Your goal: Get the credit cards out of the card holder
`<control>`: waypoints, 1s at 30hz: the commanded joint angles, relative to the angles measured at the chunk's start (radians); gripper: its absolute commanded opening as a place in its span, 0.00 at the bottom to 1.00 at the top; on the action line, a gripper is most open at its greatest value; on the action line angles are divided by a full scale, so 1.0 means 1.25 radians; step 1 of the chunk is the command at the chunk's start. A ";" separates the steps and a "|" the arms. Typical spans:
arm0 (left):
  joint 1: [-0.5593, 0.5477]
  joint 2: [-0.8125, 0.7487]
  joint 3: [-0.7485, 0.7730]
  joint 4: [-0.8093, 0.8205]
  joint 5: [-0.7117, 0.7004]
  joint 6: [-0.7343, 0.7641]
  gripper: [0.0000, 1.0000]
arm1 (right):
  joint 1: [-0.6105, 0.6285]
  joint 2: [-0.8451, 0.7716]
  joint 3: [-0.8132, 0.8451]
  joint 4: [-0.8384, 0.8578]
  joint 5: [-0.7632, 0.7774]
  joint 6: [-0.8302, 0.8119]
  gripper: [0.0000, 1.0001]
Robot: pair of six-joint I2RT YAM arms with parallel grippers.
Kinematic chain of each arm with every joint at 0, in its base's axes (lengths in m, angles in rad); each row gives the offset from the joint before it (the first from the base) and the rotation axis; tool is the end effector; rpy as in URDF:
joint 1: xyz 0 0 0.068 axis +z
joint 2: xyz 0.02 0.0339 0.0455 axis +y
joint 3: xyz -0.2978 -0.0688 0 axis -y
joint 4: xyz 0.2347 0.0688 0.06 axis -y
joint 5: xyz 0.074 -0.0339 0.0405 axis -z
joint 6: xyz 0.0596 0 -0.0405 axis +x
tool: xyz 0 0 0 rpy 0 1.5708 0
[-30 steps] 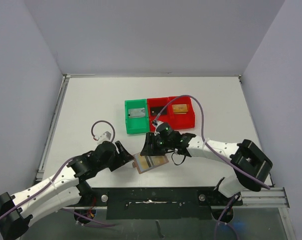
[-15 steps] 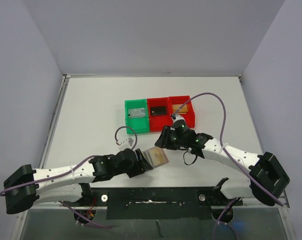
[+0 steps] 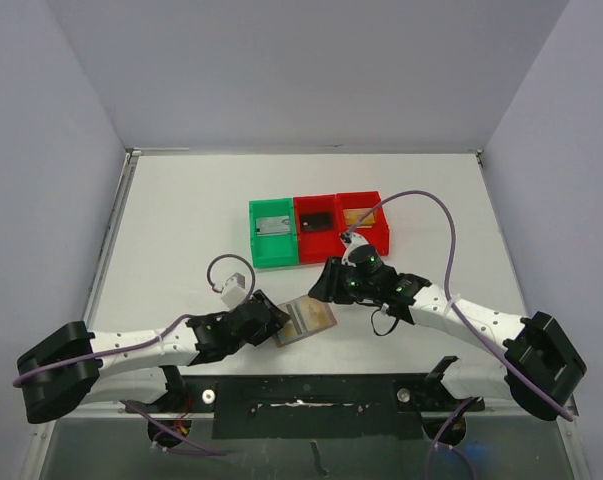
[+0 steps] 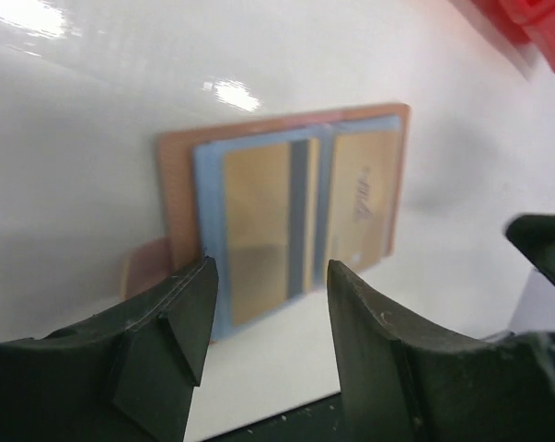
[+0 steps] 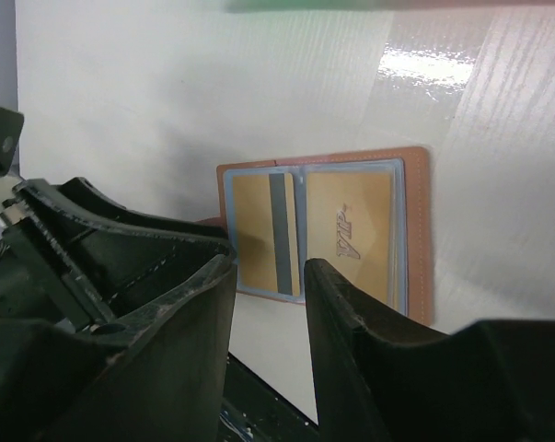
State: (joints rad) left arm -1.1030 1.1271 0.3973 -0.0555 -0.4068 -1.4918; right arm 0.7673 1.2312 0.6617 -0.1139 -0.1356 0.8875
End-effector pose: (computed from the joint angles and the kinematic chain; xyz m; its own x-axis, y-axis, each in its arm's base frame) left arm 0.1104 -0.1662 0.1797 -0.7166 -0.6120 -0.3347 -0.2631 0.6815 -0.6829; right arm 0.1772 0.1821 0.2343 -0.8789 0.2199 -0.4234 -0.1294 0.7443 0.6552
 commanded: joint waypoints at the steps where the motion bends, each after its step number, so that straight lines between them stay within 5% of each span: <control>1: 0.018 0.010 -0.011 0.020 -0.046 -0.025 0.49 | 0.005 0.000 0.020 0.058 -0.042 -0.060 0.37; 16: 0.020 0.016 0.002 -0.065 -0.037 0.032 0.49 | 0.045 0.132 -0.015 0.133 -0.198 -0.073 0.34; 30: 0.068 0.041 -0.027 -0.035 0.017 0.122 0.43 | 0.060 0.225 0.003 0.141 -0.075 -0.057 0.36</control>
State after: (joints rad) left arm -1.0527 1.1683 0.3874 -0.1078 -0.4095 -1.4117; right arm 0.8349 1.5154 0.6399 0.0174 -0.3107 0.8173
